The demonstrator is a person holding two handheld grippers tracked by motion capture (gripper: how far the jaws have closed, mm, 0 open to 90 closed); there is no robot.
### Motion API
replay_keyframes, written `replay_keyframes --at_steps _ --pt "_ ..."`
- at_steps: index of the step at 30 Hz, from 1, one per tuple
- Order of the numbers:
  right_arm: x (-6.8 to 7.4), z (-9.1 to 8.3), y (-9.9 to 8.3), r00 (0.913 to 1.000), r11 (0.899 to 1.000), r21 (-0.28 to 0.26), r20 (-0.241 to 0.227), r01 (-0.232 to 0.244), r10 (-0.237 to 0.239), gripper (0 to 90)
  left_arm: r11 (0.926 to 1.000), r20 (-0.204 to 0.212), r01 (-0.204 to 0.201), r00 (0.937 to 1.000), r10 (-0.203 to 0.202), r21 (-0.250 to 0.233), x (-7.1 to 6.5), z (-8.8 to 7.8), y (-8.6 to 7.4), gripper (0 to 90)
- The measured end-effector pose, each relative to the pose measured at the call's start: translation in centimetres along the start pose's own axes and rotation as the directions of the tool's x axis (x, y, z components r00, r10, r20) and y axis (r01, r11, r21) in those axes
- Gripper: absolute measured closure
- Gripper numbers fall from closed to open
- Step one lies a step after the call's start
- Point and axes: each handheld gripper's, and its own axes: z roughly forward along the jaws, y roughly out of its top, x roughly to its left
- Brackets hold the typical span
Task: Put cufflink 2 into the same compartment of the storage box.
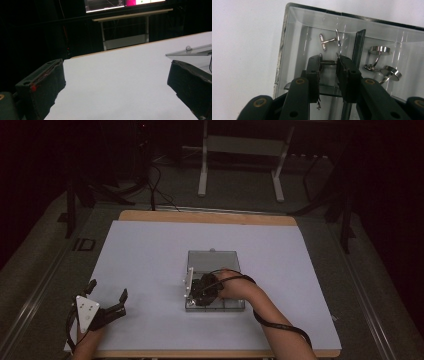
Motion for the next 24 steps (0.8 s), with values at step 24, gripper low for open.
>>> replay_keyframes --at_steps 24 --pt "-0.9 -5.6 -2.0 0.985 0.992 -0.065 0.125 -0.111 0.119 65.3 1.0 -0.001 0.0 1.0 0.0 0.0 0.0 0.0 0.0 2.4"
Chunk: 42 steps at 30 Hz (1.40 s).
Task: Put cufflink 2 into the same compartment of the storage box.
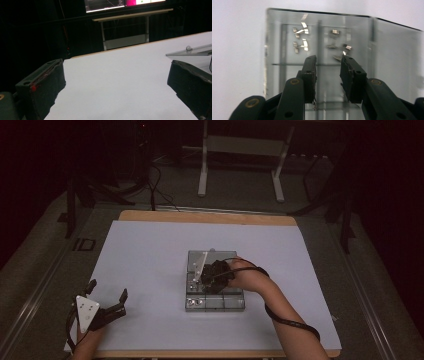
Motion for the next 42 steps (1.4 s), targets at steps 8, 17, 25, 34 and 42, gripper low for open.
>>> replay_keyframes --at_steps 8,17,25,34,42 --pt "-1.6 -1.8 -2.4 0.9832 0.99 -0.029 0.114 -0.141 0.143 61.8 1.0 0.0 0.0 1.0 0.0 0.0 0.0 0.0 0.0 2.4" --pt "-3.0 -2.4 -5.5 0.9321 0.954 -0.067 0.203 -0.292 0.3 48.1 1.0 0.0 -0.001 1.0 0.001 0.0 0.0 0.0 0.0 2.4" --pt "-3.9 -2.8 -8.4 0.8511 0.9 -0.119 0.294 -0.419 0.435 34.7 1.0 0.0 -0.002 1.0 0.002 -0.001 0.0 0.0 0.0 2.4" --pt "-4.5 -3.0 -11.7 0.7555 0.832 -0.171 0.352 -0.528 0.552 18.5 1.0 -0.001 -0.001 1.0 0.001 0.0 0.0 0.0 0.0 2.4" --pt "-4.5 -3.3 -15.4 0.6689 0.762 -0.23 0.372 -0.605 0.644 13.5 1.0 -0.001 0.0 1.0 0.0 -0.001 0.0 0.0 0.0 2.4"
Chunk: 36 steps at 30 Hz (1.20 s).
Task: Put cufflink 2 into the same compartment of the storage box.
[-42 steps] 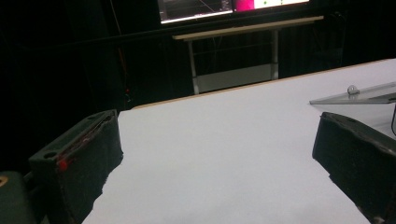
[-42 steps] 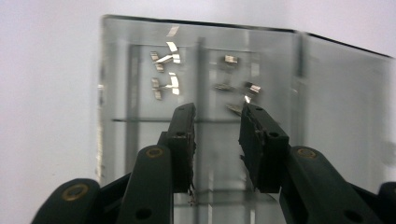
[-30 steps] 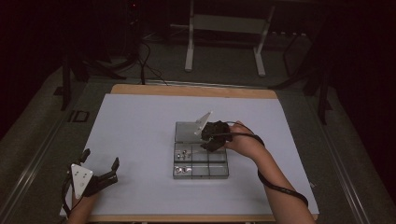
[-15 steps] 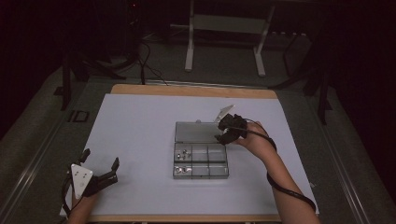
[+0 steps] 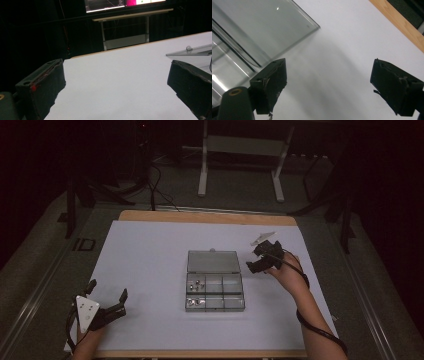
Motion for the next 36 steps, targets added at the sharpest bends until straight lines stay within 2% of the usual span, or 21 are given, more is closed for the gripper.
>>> replay_keyframes --at_steps 4,7,8,10,13,18,26,31,33,36 --pt "-1.3 -0.1 -1.7 0.9976 0.998 -0.019 0.045 -0.052 0.052 13.1 1.0 -0.001 0.0 1.0 0.0 0.0 0.0 0.0 0.0 2.4" --pt "-1.9 -0.2 -2.6 0.9944 0.995 -0.03 0.049 -0.092 0.093 13.1 1.0 -0.001 0.0 1.0 0.0 0.001 0.0 0.0 0.0 2.4" --pt "-2.4 -0.3 -3.4 0.9911 0.992 -0.039 0.057 -0.118 0.12 13.1 1.0 -0.001 0.001 1.0 -0.001 0.001 0.0 0.0 0.0 2.4" --pt "-2.8 -0.3 -4.2 0.9873 0.988 -0.05 0.062 -0.144 0.146 13.2 1.0 -0.002 0.0 1.0 0.0 0.0 0.0 0.0 0.0 2.4" --pt "-3.5 -0.5 -5.4 0.9772 0.978 -0.085 0.082 -0.189 0.196 13.5 1.0 -0.001 -0.002 1.0 0.002 0.0 0.0 0.0 0.0 2.4" --pt "-4.2 -0.7 -7.4 0.9629 0.967 -0.114 0.121 -0.228 0.241 13.8 1.0 -0.001 -0.001 1.0 0.001 0.0 0.0 0.0 0.0 2.4" --pt "-4.8 -1.0 -10.2 0.9303 0.938 -0.156 0.152 -0.311 0.334 13.8 1.0 -0.001 -0.001 1.0 0.001 0.0 0.0 0.0 0.0 2.4" --pt "-5.0 -1.1 -12.3 0.9045 0.912 -0.186 0.159 -0.366 0.396 13.8 1.0 -0.001 -0.002 1.0 0.002 0.0 0.0 0.0 0.0 2.4" --pt "-5.0 -1.2 -12.9 0.8978 0.906 -0.193 0.166 -0.376 0.408 13.8 1.0 -0.002 -0.003 1.0 0.003 0.0 0.0 0.0 0.0 2.4" --pt "-5.0 -1.6 -14.1 0.8791 0.887 -0.23 0.175 -0.401 0.443 13.9 1.0 -0.002 -0.006 1.0 0.006 0.0 0.0 0.0 0.0 2.4"
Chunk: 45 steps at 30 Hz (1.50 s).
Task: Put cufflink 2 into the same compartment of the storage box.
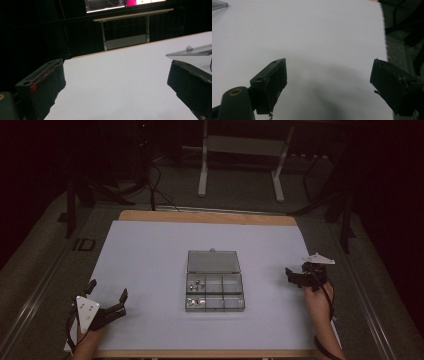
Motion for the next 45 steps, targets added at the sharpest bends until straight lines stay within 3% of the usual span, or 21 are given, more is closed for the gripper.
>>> replay_keyframes --at_steps 4,11,20,24,25,33,45 --pt "-0.5 -0.6 -1.0 0.9995 0.999 -0.02 -0.002 -0.031 0.031 14.1 1.0 0.0 0.004 1.0 -0.004 0.0 0.0 0.0 0.0 2.4" --pt "-0.8 -1.5 -2.8 0.9977 0.999 -0.021 0.05 -0.045 0.046 14.1 1.0 -0.001 0.001 1.0 -0.001 0.0 0.0 0.0 0.0 2.4" --pt "-0.4 -2.4 -5.3 0.9965 0.998 -0.023 0.063 -0.053 0.054 13.9 1.0 -0.001 0.0 1.0 0.0 0.0 0.0 0.0 0.0 2.4" --pt "-0.3 -2.6 -5.8 0.9972 0.999 -0.025 0.068 -0.03 0.031 14.0 1.0 -0.002 0.002 1.0 -0.002 0.0 0.0 0.0 0.0 2.4" --pt "-0.3 -3.1 -6.2 0.9967 0.998 -0.047 0.069 -0.039 0.042 14.0 1.0 -0.001 0.004 1.0 -0.004 0.0 0.0 0.0 0.0 2.4" --pt "-0.6 -3.5 -6.7 0.9923 0.992 -0.098 0.091 -0.076 0.085 14.0 1.0 -0.001 0.003 1.0 -0.003 0.0 0.0 0.0 0.0 2.4" --pt "-0.6 -3.7 -6.8 0.9912 0.99 -0.117 0.1 -0.075 0.086 13.9 1.0 0.0 -0.001 1.0 0.001 0.0 0.0 0.0 0.0 2.4"
